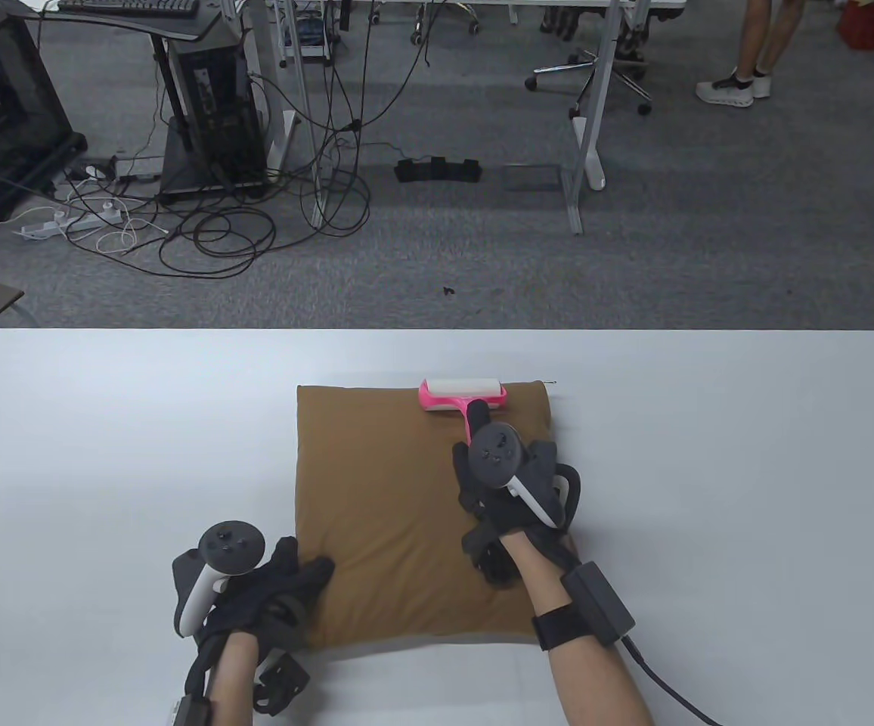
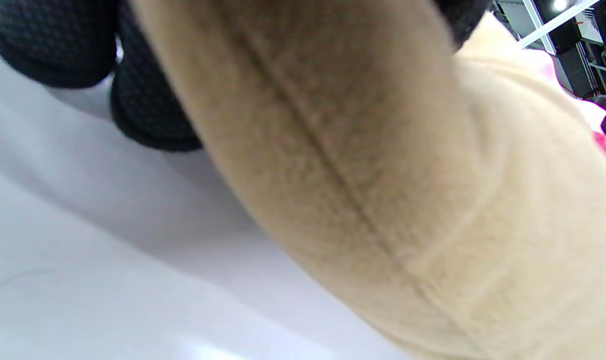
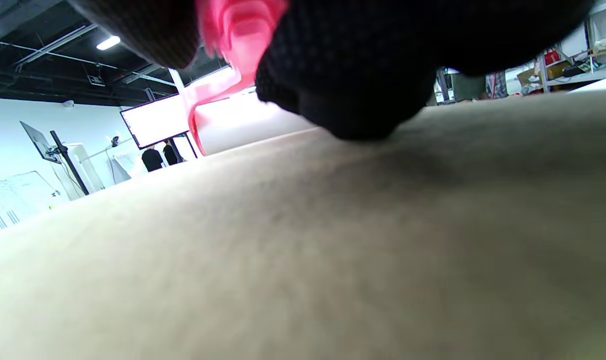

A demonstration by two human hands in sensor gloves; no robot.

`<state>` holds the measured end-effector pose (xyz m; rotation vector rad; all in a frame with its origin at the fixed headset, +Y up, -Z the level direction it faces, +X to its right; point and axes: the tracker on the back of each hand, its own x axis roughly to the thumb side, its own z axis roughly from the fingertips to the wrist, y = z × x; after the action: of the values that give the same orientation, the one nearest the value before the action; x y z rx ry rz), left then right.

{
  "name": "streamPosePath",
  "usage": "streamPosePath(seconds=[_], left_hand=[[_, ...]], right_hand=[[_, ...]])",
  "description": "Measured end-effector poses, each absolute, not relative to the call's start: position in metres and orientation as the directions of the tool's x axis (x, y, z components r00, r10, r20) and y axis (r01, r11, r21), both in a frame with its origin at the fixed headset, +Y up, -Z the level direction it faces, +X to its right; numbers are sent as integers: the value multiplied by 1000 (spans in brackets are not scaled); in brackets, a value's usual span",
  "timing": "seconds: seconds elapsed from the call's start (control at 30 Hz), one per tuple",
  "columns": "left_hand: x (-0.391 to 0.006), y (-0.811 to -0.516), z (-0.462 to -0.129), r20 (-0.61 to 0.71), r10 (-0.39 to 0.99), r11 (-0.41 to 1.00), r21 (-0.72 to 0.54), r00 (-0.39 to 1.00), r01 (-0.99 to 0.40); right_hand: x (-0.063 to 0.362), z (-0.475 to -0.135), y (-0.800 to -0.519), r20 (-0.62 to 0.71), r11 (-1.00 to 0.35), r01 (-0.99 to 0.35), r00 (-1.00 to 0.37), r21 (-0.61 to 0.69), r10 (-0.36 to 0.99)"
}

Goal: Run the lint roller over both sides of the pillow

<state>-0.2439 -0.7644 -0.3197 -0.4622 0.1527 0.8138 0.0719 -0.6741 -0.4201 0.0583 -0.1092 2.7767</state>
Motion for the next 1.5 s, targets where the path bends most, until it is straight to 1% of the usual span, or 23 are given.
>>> streamPosePath(seconds=[0.2,0.43,0.53,0.6,0.73,0.9,1.13,1.2,1.23,1.33,1.4,1.47,1.5], left_hand=[[-244,-764,-320,-304,664,596,-337,683,-729],[-243,-763,-318,-285,663,614,-323,693,-720],[-242,-761,-318,-261,646,647,-312,717,-696],[-241,-759,-317,-251,640,661,-302,726,-687],[-239,-758,-314,-239,635,678,-283,735,-678],[-239,-759,-311,-237,635,682,-274,735,-678],[-244,-762,-309,-255,667,649,-263,700,-714],[-245,-761,-307,-262,678,636,-260,687,-727],[-246,-759,-306,-261,684,631,-256,681,-732],[-243,-746,-304,-194,704,629,-274,683,-727],[-239,-733,-301,-119,709,660,-235,695,-713],[-230,-715,-297,13,717,692,-133,697,-709],[-227,-710,-295,48,722,691,-105,691,-715]], right_hand=[[74,-409,-672,99,-922,-378,-924,-86,370],[97,-380,-660,146,-901,-432,-895,-45,422],[109,-361,-655,176,-894,-447,-882,-22,437],[114,-343,-651,217,-896,-443,-878,-28,427],[121,-310,-648,280,-925,-378,-892,-29,355],[129,-274,-646,328,-936,-351,-885,-3,331],[135,-242,-639,365,-947,-318,-878,33,308],[140,-238,-635,356,-944,-326,-877,52,322],[145,-238,-634,346,-935,-353,-873,36,343],[154,-244,-635,311,-910,-415,-866,-8,393],[157,-250,-636,286,-887,-459,-857,-48,428],[157,-257,-636,276,-859,-504,-842,-96,463],[156,-260,-636,276,-846,-522,-834,-111,478]])
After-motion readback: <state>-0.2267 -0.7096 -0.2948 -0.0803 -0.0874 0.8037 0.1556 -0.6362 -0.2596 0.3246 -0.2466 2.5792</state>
